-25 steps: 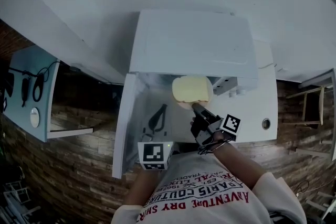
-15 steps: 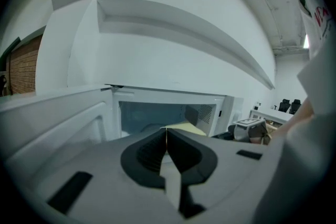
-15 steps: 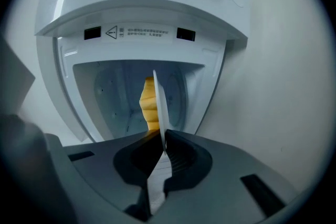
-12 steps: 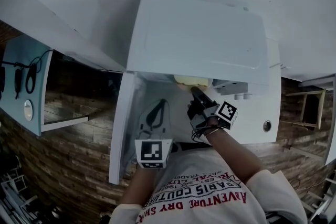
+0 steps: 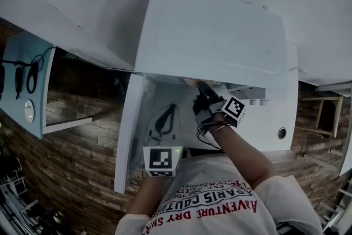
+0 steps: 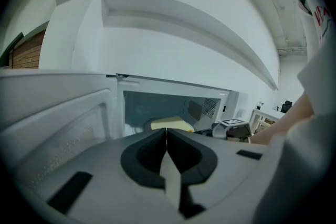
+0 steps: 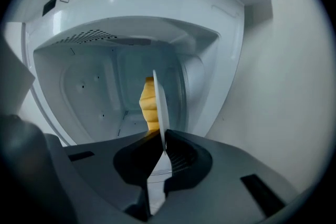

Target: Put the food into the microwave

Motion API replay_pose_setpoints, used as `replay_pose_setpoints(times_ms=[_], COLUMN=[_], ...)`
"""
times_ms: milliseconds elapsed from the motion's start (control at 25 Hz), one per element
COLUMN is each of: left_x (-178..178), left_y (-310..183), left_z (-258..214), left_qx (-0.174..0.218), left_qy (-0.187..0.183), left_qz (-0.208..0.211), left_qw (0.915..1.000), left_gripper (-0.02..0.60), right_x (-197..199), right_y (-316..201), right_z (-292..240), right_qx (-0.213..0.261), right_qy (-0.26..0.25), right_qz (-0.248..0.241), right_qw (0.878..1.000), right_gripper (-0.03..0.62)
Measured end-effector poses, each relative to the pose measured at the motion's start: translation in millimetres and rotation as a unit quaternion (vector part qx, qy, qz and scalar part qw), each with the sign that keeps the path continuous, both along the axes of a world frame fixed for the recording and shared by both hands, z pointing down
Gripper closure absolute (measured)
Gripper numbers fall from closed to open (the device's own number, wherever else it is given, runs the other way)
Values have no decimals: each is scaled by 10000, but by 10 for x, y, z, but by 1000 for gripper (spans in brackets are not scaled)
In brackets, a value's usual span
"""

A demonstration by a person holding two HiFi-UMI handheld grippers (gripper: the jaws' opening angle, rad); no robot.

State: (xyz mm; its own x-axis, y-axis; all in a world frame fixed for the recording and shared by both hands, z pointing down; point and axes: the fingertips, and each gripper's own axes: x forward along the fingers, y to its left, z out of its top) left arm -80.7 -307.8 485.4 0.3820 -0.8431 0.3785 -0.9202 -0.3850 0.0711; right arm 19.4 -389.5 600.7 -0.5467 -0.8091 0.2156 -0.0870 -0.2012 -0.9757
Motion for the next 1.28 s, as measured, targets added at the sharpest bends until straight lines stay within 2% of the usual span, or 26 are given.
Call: replay_pose_setpoints(times_ms=[360, 600, 680, 800, 920, 1040, 1120, 1200, 1280], left_x=[-2, 32, 47, 53, 51, 37, 9, -20, -41], left_y=[-15, -7, 1, 26, 62, 80, 76, 73, 67], left_z=[37, 39, 36, 69, 92, 97, 100, 98, 102], left_qx=[-68, -98, -142, -144, -184, -180, -171, -163, -163], left_qy=[4, 13, 33, 9, 4, -29, -54, -65, -61], left_qz=[-4, 40, 54, 121, 163, 191, 182, 167, 147], left_qw=[10000, 9999, 9999, 9998, 9997, 9997, 9997, 9997, 9997], left_gripper=[574, 574, 574, 574, 574, 574, 574, 574, 574], right_x=[-121, -164, -164, -184, -281, -323, -327, -318, -294], right_y=[-156, -160, -143, -112, -107, -90, -66, -34, -17], right_z=[-51, -71, -81, -132, -202, -229, -217, -178, -124], right_qx=[-75, -96, -81, 57, 392, 637, 743, 776, 771], right_qy=[-196, -117, 55, 441, 885, 1499, 2044, 2775, 3651], right_qz=[-34, -145, -170, -370, -829, -1261, -1582, -1956, -2318], right_qw=[9998, 9998, 9998, 9983, 9918, 9786, 9632, 9374, 8983], right_gripper=[565, 556, 551, 469, 413, 378, 372, 370, 370])
